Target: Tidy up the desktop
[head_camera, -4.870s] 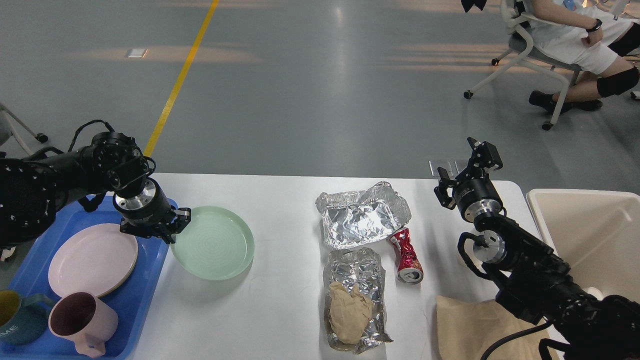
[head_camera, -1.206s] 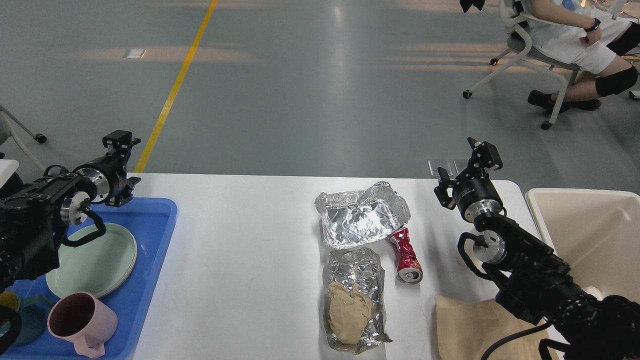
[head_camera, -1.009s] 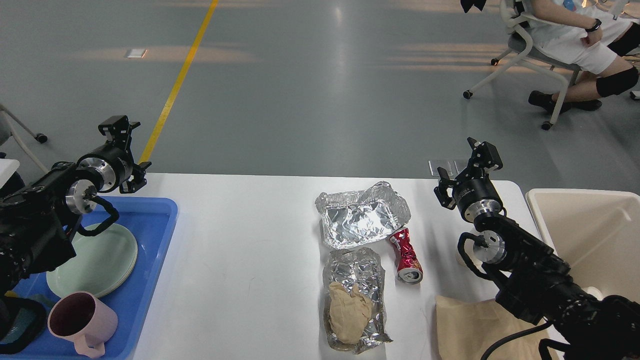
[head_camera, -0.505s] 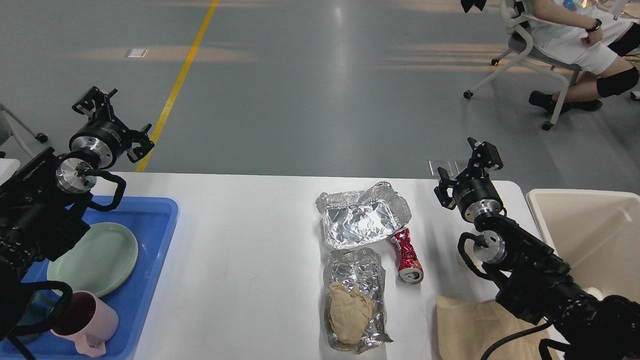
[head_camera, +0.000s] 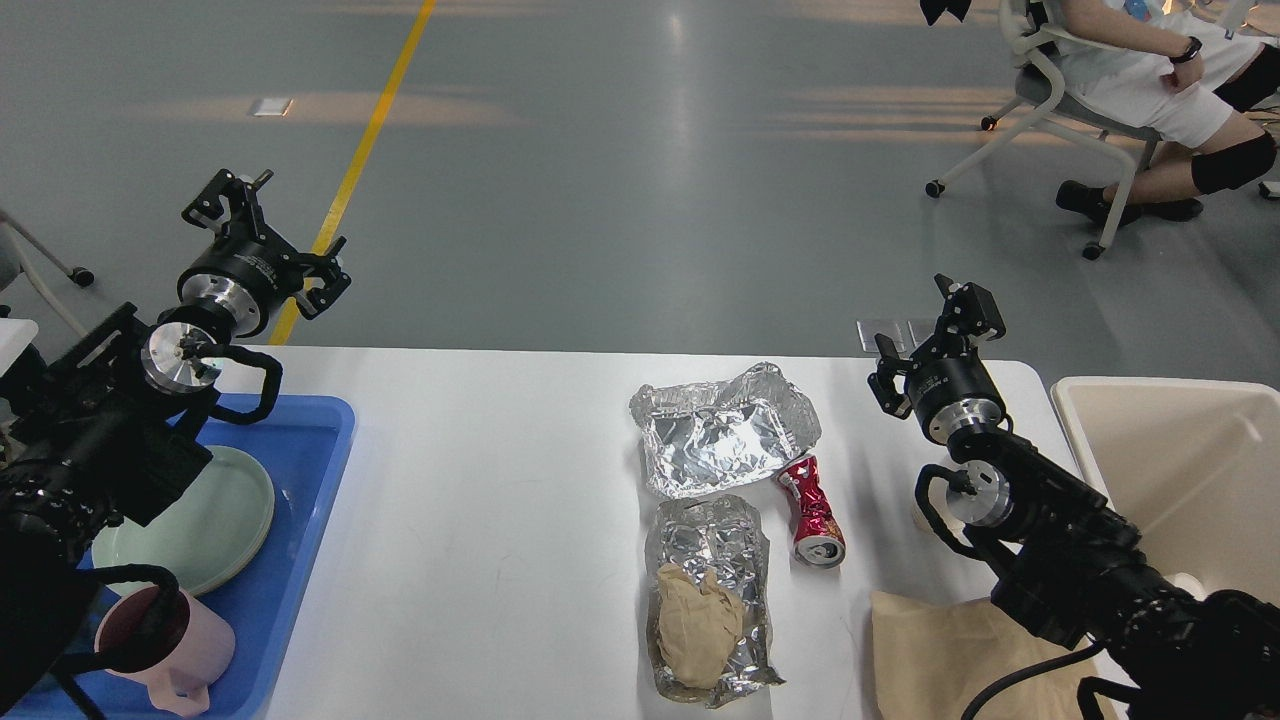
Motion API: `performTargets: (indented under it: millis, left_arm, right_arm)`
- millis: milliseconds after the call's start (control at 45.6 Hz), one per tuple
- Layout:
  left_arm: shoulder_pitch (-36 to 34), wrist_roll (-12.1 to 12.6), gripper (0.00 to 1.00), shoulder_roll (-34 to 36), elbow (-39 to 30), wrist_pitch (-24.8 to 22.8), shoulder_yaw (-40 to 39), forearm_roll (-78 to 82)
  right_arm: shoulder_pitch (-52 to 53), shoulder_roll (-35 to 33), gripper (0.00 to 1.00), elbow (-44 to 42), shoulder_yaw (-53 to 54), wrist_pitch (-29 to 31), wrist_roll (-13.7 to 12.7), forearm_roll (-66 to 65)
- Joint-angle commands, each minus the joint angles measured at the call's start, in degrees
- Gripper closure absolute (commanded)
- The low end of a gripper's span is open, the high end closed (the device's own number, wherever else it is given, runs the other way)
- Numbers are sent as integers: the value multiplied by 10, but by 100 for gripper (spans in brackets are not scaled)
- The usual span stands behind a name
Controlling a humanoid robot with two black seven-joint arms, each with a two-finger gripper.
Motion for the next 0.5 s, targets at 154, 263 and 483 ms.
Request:
performTargets:
  millis: [154,263,483]
  left_arm:
    - [23,0,4,-5,0,0,5,0]
    - [35,0,4,-18,0,0,6,0]
    - [61,-67,4,-22,0,-1,9,4]
  right_arm:
    - [0,0,0,0,0,0,0,0]
    - [0,0,0,0,0,0,0,0]
    - [0,0,0,0,0,0,0,0]
